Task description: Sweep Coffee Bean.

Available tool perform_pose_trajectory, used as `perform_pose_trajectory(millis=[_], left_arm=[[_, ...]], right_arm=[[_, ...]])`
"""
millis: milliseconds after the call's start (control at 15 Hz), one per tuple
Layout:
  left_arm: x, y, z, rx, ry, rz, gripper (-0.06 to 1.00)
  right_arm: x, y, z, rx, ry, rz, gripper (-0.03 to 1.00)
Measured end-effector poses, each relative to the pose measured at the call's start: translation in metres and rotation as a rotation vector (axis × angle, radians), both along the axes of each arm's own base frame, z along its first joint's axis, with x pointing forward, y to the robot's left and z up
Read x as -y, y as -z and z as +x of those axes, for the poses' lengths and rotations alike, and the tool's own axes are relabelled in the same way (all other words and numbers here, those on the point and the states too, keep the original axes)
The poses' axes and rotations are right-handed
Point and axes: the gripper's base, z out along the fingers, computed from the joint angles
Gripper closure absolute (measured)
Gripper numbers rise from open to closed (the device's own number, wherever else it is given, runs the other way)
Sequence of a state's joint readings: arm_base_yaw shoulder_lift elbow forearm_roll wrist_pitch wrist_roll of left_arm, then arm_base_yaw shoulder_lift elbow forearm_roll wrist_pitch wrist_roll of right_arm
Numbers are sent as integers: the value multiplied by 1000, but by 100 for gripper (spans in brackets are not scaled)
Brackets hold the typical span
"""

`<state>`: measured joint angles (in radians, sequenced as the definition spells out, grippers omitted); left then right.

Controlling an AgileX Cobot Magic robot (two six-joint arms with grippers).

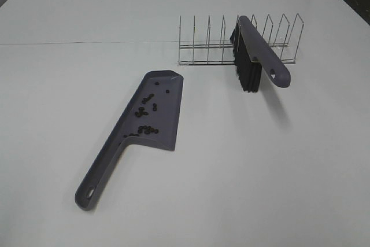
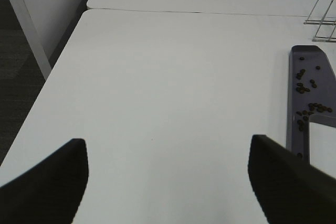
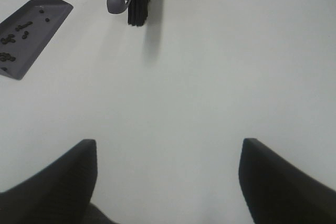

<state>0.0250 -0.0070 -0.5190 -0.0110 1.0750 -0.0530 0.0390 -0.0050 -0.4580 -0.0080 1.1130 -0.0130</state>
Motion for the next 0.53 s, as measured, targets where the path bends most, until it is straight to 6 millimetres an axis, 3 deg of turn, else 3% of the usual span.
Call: perform_pose_trajectory(millis=[533], left_arm=[[0, 0, 0, 0, 0, 0, 20]], right_arm=[[0, 0, 0, 0, 0, 0, 34]])
